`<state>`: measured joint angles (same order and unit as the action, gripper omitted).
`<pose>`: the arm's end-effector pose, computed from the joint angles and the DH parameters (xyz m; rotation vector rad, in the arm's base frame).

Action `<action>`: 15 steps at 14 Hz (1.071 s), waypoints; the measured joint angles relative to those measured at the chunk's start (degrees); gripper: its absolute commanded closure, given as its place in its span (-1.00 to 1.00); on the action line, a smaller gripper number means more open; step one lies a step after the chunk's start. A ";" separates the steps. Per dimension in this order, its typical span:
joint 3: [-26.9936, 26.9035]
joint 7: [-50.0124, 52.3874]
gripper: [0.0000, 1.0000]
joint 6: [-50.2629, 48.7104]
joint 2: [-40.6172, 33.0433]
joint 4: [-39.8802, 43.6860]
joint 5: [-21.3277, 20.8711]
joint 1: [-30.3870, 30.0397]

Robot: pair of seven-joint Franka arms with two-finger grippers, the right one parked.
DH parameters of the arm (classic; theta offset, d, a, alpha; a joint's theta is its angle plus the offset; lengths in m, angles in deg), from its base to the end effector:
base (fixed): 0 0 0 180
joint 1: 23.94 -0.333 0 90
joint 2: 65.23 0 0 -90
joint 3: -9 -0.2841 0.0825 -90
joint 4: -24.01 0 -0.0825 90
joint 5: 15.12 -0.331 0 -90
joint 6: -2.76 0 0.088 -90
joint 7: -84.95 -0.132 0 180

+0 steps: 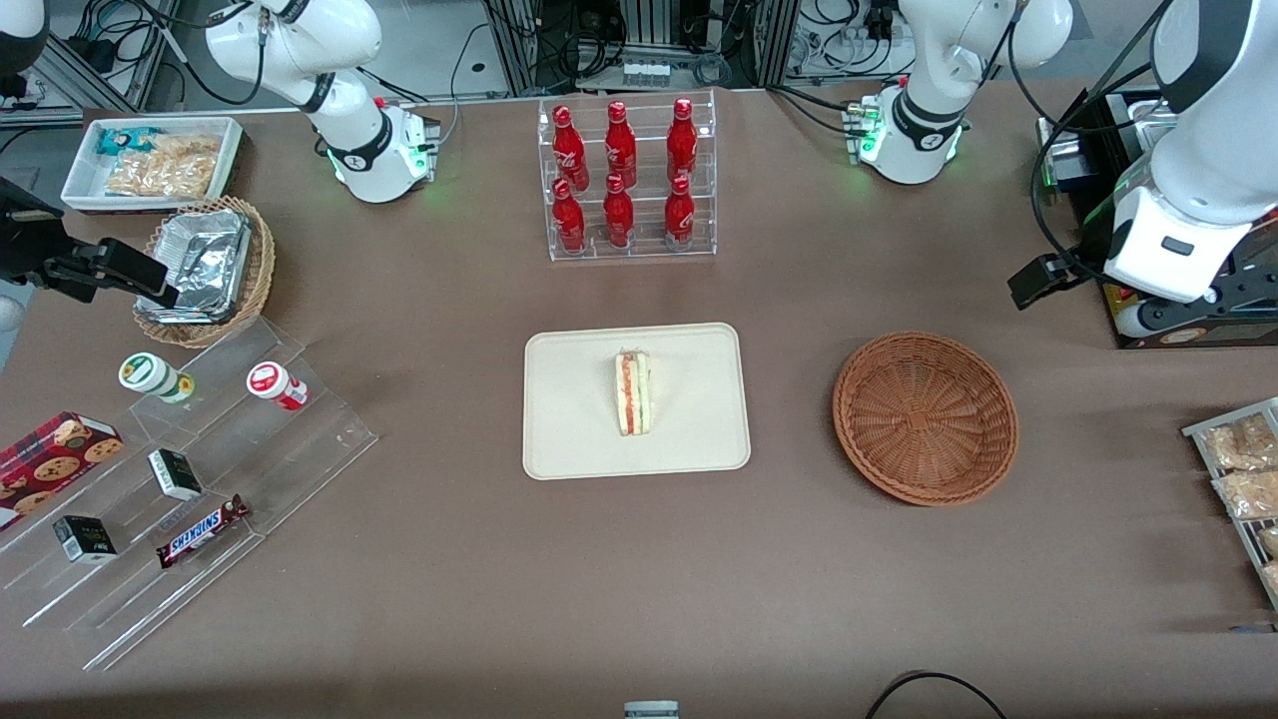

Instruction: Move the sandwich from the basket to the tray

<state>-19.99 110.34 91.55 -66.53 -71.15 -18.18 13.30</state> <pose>0.4847 -0.0608 0.5384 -3.0385 -0.4549 0.1155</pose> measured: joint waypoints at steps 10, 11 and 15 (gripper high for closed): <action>32.87 -19.42 -0.99 -2.92 -0.38 2.00 4.78 -40.29; 33.27 -20.56 -0.99 -2.90 -0.37 2.48 4.78 -40.47; 33.54 -22.03 -0.99 -2.95 -0.32 4.53 2.83 -40.48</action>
<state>13.55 88.31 88.60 -66.85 -66.62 -15.35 -27.18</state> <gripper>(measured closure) 0.004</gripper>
